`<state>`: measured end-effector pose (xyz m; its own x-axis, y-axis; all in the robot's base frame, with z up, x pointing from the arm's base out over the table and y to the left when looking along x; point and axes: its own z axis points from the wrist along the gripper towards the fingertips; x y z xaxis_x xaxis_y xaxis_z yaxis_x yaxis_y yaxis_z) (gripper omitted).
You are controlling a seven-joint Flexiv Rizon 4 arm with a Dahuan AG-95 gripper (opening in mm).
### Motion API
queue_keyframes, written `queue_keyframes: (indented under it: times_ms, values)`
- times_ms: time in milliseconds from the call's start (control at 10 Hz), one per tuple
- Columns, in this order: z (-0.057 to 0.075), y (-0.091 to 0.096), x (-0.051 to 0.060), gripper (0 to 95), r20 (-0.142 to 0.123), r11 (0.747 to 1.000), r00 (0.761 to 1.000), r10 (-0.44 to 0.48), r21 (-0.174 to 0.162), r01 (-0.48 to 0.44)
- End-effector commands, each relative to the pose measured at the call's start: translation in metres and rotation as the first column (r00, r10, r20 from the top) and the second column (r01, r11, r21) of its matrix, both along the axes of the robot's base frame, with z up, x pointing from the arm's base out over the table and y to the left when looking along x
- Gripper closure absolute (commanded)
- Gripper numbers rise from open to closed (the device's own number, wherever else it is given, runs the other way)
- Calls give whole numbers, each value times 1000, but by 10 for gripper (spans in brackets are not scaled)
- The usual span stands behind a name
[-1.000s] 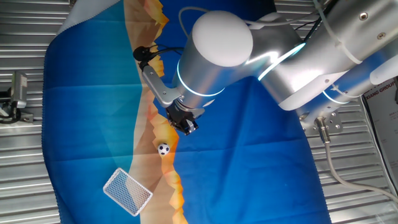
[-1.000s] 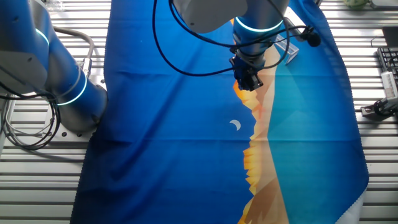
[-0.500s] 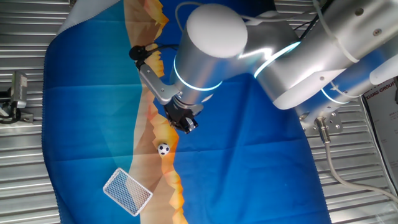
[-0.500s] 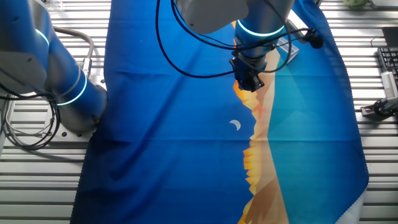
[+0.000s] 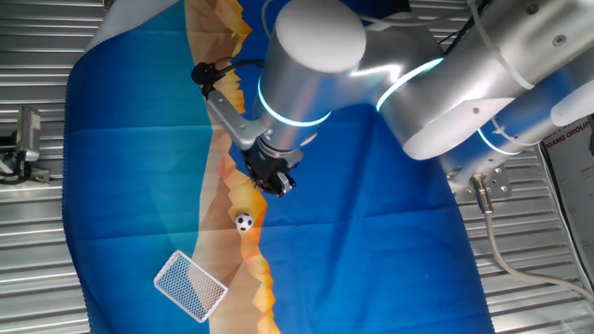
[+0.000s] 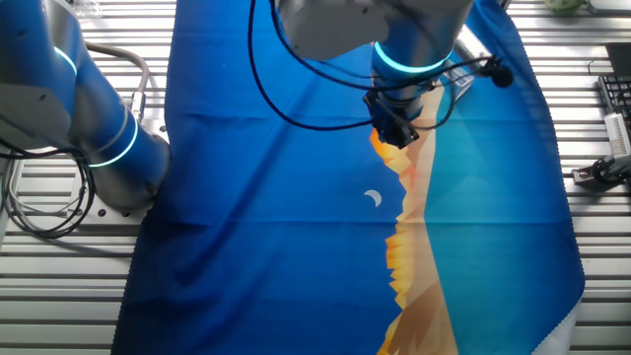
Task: Push the soccer ball into the goal
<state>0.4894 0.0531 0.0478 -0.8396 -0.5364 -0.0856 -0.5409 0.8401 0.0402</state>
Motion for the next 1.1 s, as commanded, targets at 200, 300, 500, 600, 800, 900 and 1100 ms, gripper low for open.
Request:
queue_keyframes:
  times_ms: [200,300,500,600,800,900,1100]
  values:
    - [0,0,0,950,7,1000,1000,28,-13,-28]
    - [0,0,0,950,18,999,999,36,-10,-35]
    - [0,0,0,950,28,998,998,53,-39,-52]
    - [0,0,0,950,28,998,998,53,-30,-52]
    - [0,0,0,950,25,998,998,54,-32,-53]
    - [0,0,0,950,22,998,998,55,-31,-54]
    - [0,0,0,950,11,998,998,56,-27,-56]
